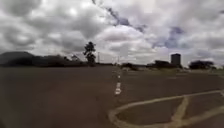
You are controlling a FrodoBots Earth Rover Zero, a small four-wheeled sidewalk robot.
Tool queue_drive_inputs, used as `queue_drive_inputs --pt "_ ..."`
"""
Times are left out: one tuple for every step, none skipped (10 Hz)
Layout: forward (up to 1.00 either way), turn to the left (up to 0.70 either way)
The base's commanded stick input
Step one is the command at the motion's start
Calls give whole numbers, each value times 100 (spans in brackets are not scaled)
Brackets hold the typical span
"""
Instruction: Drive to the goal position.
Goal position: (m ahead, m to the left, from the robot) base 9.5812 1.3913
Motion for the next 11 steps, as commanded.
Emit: queue_drive_inputs --pt "80 0" --pt "80 0" --pt "80 0" --pt "80 0" --pt "80 0" --pt "80 0" --pt "80 0" --pt "80 0" --pt "80 0" --pt "80 0" --pt "80 0"
